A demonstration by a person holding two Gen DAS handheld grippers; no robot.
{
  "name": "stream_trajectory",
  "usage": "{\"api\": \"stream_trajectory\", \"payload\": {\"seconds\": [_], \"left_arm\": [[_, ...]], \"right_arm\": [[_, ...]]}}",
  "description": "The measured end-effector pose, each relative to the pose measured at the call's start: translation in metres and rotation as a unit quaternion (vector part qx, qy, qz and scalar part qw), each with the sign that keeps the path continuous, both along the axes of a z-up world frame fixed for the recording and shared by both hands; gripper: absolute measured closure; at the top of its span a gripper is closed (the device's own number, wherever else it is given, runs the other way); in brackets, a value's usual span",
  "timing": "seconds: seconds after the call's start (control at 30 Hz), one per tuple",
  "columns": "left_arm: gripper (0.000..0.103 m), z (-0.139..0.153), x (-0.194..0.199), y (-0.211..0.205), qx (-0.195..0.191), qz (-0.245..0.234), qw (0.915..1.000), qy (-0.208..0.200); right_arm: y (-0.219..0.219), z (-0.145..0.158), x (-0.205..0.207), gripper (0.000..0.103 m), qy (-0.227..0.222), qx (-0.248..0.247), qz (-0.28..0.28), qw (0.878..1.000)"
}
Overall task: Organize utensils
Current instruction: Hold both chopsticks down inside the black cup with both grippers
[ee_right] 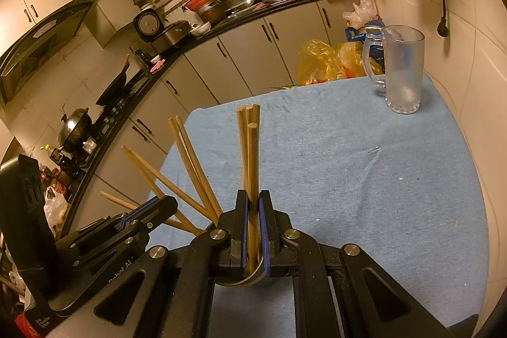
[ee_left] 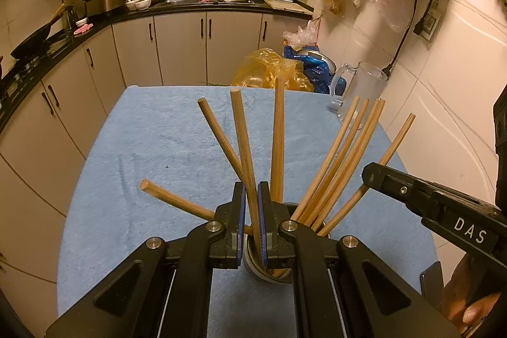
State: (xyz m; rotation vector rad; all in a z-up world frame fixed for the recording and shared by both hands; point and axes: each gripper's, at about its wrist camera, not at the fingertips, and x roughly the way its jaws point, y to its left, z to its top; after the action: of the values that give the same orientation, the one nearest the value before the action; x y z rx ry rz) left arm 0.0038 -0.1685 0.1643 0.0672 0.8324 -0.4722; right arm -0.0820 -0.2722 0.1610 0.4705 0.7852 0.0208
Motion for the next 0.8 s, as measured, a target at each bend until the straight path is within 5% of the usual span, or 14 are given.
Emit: {"api": "stream_trajectory", "payload": {"seconds": [0.8], "left_arm": [[0.096,0.000,-0.001,0.009,0.001,0.005,1.0000,0.001]], "right_arm": [[0.003,0.002,-0.002,0.095,-0.003,0.005,0.002,1.000]]}}
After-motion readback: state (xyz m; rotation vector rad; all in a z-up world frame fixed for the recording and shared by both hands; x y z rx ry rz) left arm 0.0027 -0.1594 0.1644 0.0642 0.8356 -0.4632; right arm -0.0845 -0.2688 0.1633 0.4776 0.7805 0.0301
